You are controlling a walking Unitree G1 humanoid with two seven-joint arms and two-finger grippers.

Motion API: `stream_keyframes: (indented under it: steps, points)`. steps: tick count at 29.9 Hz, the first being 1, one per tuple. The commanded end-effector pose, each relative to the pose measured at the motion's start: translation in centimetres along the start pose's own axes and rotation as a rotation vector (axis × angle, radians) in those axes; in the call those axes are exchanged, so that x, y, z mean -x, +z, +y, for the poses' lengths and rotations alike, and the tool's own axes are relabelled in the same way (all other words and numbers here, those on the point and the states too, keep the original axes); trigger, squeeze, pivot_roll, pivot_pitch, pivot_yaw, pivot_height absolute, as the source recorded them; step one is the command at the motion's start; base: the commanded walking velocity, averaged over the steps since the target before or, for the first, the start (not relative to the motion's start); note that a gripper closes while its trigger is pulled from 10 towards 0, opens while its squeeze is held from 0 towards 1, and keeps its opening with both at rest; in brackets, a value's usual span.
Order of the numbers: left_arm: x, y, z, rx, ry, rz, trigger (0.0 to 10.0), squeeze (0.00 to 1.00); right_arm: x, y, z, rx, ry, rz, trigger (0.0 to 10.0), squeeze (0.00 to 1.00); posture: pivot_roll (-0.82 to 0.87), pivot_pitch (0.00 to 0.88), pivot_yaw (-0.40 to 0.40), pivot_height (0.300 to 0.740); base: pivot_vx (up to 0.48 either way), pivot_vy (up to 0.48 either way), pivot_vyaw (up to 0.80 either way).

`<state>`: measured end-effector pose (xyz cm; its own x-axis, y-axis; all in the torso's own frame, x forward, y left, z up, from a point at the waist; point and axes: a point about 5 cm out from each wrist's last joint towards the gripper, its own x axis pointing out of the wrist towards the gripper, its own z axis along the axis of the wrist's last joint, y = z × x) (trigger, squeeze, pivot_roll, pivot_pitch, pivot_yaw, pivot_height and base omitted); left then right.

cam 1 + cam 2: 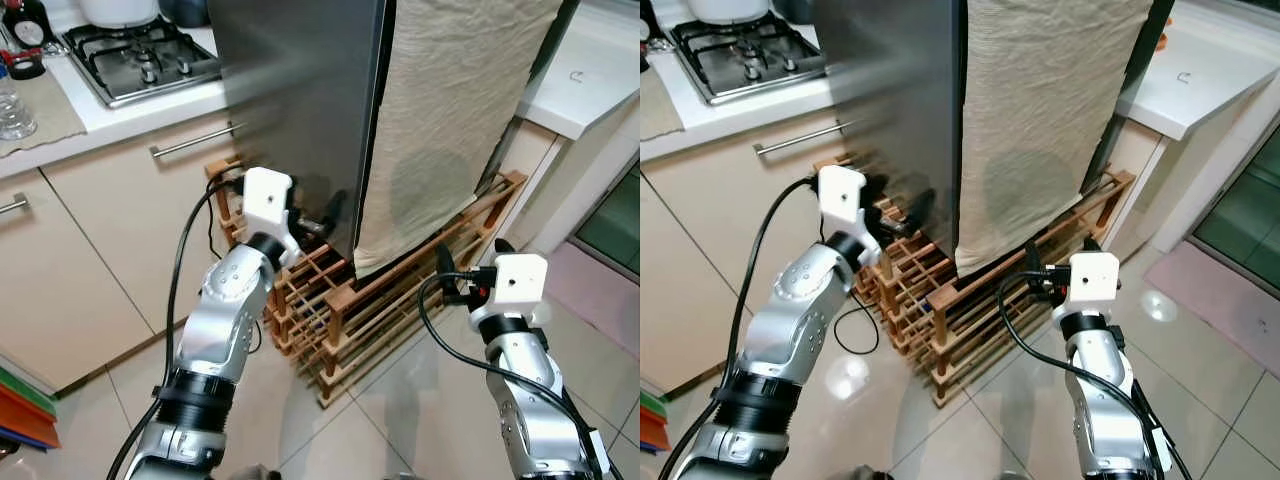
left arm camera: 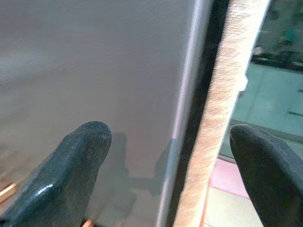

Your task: Restocking fridge

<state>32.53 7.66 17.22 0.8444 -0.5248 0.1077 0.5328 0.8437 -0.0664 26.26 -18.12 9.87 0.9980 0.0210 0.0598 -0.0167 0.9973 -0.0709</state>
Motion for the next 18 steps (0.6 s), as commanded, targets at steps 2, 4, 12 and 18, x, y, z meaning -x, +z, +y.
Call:
stream_keyframes:
  steps: [2, 4, 12, 18]
  points:
    - [-1.0, 0.1, -0.7, 0.010, -0.050, 0.013, 10.0, 0.00, 0.1, -0.4, -0.2, 0.010, 0.011, 0.027, 10.0, 0.00, -0.11, 0.000, -0.001, 0.730, 0.000, 0.000, 0.00]
    - [-1.3, 0.4, -0.9, 0.004, -0.062, 0.008, 10.0, 0.00, 0.1, -0.4, -0.3, 0.012, 0.013, 0.029, 10.0, 0.00, -0.11, 0.000, -0.003, 0.730, 0.000, 0.000, 0.00]
    - [-2.5, 1.3, -1.8, 0.021, -0.125, 0.003, 10.0, 0.00, 0.1, -0.6, -0.1, 0.010, 0.021, 0.037, 10.0, 0.00, -0.10, 0.000, 0.003, 0.730, 0.000, 0.000, 0.00]
    - [-3.1, 1.3, -2.7, 0.024, -0.166, 0.007, 10.0, 0.00, 0.0, -0.6, 0.1, 0.007, 0.026, 0.035, 10.0, 0.00, -0.11, 0.000, 0.006, 0.730, 0.000, 0.000, 0.00]
